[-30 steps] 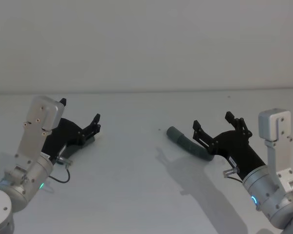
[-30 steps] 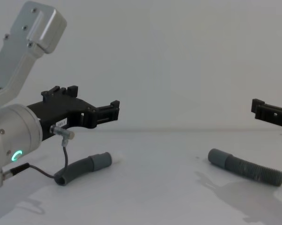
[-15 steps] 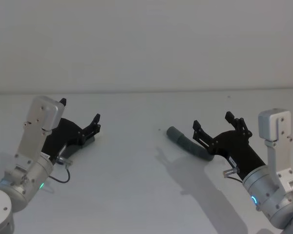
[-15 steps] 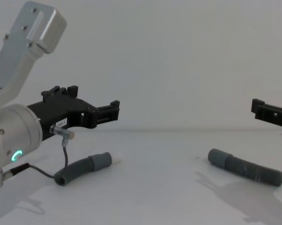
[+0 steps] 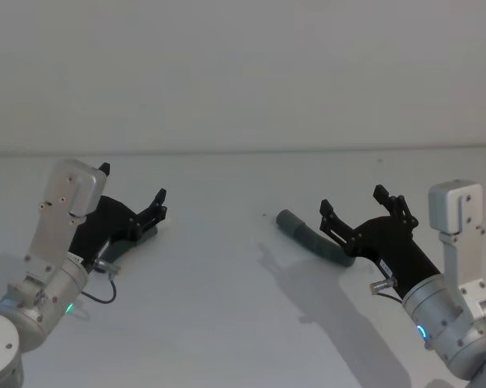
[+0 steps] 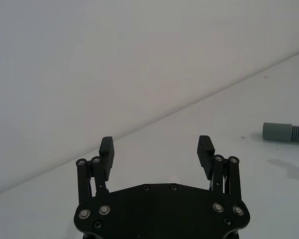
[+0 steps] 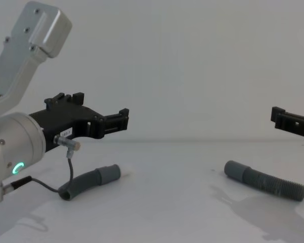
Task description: Use both hands to pick up one end of the pipe from the table, align the ends, and insert them.
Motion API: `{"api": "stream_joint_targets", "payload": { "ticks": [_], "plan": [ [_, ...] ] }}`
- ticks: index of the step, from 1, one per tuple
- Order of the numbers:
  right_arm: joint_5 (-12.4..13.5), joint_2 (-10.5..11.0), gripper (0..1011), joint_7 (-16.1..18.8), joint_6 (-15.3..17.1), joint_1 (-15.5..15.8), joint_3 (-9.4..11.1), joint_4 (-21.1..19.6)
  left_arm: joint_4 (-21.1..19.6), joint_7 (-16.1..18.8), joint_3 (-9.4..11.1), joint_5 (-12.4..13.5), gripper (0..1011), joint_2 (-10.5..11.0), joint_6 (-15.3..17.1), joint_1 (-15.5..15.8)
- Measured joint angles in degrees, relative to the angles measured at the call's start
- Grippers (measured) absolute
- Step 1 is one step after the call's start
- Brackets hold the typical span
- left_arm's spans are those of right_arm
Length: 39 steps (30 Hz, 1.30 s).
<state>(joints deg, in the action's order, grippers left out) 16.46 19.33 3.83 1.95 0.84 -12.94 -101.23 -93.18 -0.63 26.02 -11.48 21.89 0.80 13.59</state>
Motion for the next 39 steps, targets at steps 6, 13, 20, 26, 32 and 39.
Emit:
{"api": "stream_joint_targets", "payload": {
  "ticks": [6,13,20,26,32,39],
  "plan": [
    [0.00,0.00,1003,0.00,0.00,0.00,0.00,0.00,0.00,0.00,0.00,0.00,1001,0.00,0.00,0.00],
    [0.00,0.00,1003,0.00,0.00,0.00,0.00,0.00,0.00,0.00,0.00,0.00,1001,0.00,0.00,0.00],
    [0.00,0.00,1003,0.00,0.00,0.00,0.00,0.00,0.00,0.00,0.00,0.00,1001,0.00,0.00,0.00],
    [0.00,0.00,1003,0.00,0.00,0.00,0.00,0.00,0.90,-0.64,0.08,-0.03,1001,-0.27,0.29,0.88],
    [0.00,0.00,1003,0.00,0.00,-0.01,0.00,0.00,3.36,-3.23,0.68,-0.30,1001,-0.59,1.36,3.47],
    [0.00,0.00,1003,0.00,0.00,0.00,0.00,0.00,8.44,-9.09,1.74,-1.60,1001,-1.11,3.21,8.43]
  ]
}}
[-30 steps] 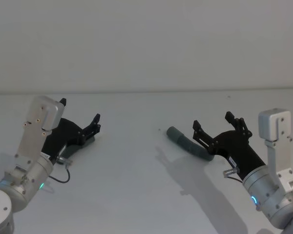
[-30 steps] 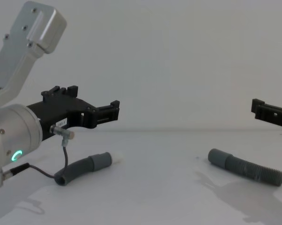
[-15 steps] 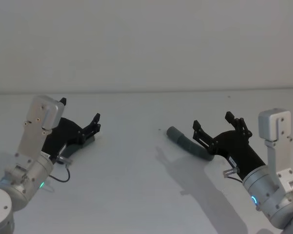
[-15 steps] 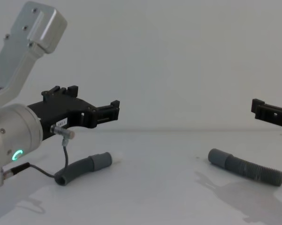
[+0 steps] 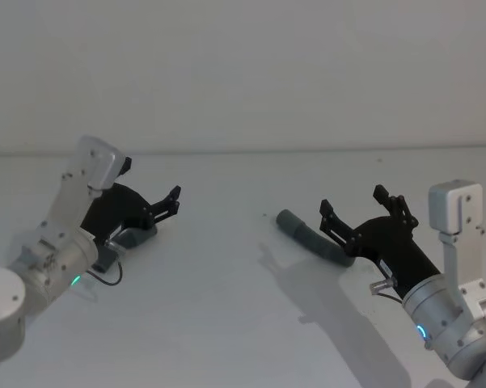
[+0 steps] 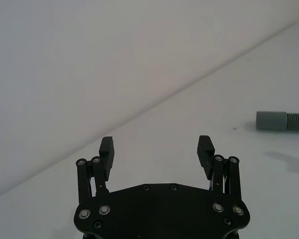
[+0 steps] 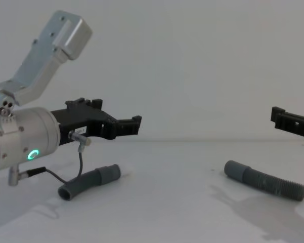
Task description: Use both hands to pick up one end of the pipe from the table, align the ends, and insert them.
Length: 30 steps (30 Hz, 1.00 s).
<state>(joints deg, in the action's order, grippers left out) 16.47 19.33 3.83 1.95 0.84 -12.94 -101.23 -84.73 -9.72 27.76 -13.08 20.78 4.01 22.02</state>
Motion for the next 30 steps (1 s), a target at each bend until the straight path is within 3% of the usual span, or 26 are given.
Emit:
{"api": "stream_joint_targets", "payload": {
  "ticks": [7,14,20,30],
  "plan": [
    [0.00,0.00,1003,0.00,0.00,0.00,0.00,0.00,5.30,-6.83,0.81,-1.79,1001,-0.24,2.54,4.93],
    [0.00,0.00,1003,0.00,0.00,0.00,0.00,0.00,9.66,-13.55,1.41,-3.87,1001,0.39,7.12,9.49],
    [0.00,0.00,1003,0.00,0.00,0.00,0.00,0.00,9.68,-15.55,1.35,-5.27,1001,1.27,11.41,10.38],
    [0.00,0.00,1003,0.00,0.00,0.00,0.00,0.00,4.49,-15.74,-0.04,-8.01,1001,3.34,19.17,8.71]
  ]
}}
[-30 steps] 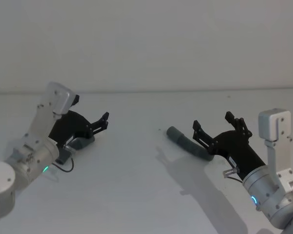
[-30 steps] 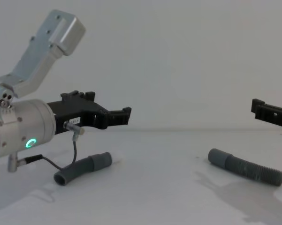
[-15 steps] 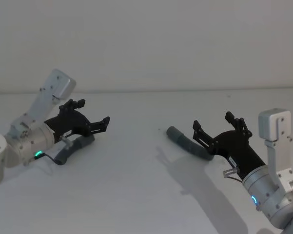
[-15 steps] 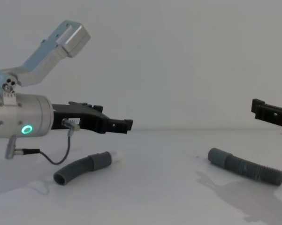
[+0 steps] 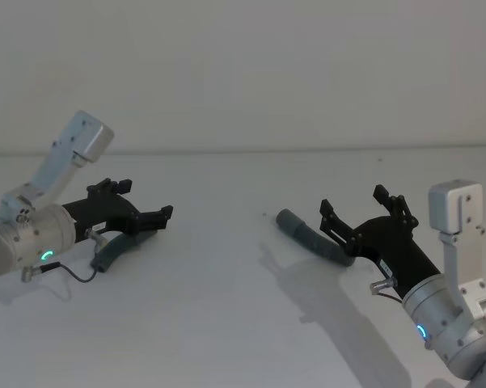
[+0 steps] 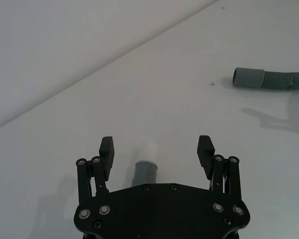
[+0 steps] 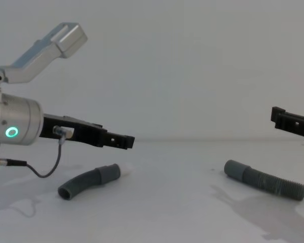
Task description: Use both hands to pick up one end of the pipe from the table, align the ends, and insert them.
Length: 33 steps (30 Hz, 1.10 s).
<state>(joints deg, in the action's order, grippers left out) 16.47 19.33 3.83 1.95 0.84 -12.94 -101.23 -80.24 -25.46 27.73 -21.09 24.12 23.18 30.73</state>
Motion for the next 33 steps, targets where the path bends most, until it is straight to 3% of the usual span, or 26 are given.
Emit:
{"api": "stream_joint_targets", "payload": {
  "ticks": [13,33],
  "plan": [
    [0.00,0.00,1003,0.00,0.00,0.00,0.00,0.00,-3.90,2.06,-1.33,-2.18,1001,0.91,5.52,-1.73],
    [0.00,0.00,1003,0.00,0.00,0.00,0.00,0.00,-1.14,2.95,-0.97,-2.60,1001,0.41,7.04,-2.34]
  ]
}}
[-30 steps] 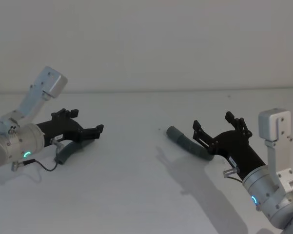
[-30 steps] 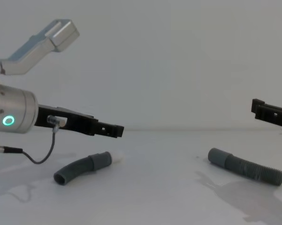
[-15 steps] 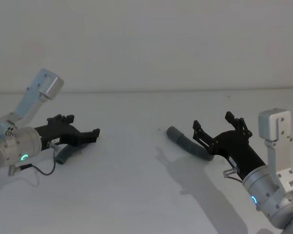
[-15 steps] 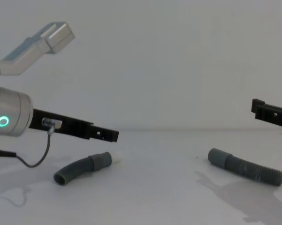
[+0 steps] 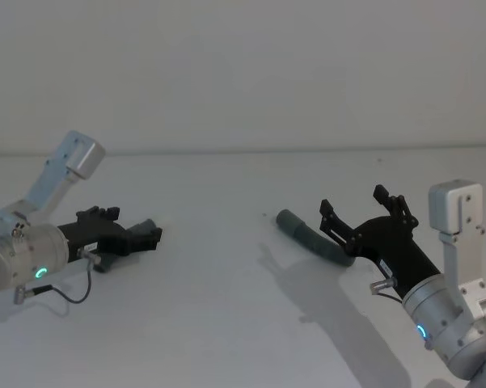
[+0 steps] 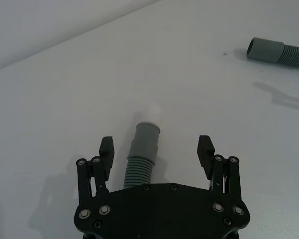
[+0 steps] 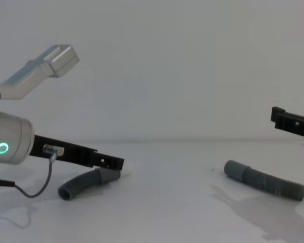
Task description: Use both hands to pick up one end of the pipe from the table, align the ends, and insert them.
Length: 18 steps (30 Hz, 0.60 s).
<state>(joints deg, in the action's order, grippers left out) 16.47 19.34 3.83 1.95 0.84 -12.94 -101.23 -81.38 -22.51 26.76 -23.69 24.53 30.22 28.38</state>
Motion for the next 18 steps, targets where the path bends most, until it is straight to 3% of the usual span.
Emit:
{"api": "stream_joint_targets", "payload": {
  "ticks": [18],
  "plan": [
    [0.00,0.00,1003,0.00,0.00,0.00,0.00,0.00,2.01,-1.27,1.16,0.29,1001,-0.03,-0.29,0.97]
  ]
}}
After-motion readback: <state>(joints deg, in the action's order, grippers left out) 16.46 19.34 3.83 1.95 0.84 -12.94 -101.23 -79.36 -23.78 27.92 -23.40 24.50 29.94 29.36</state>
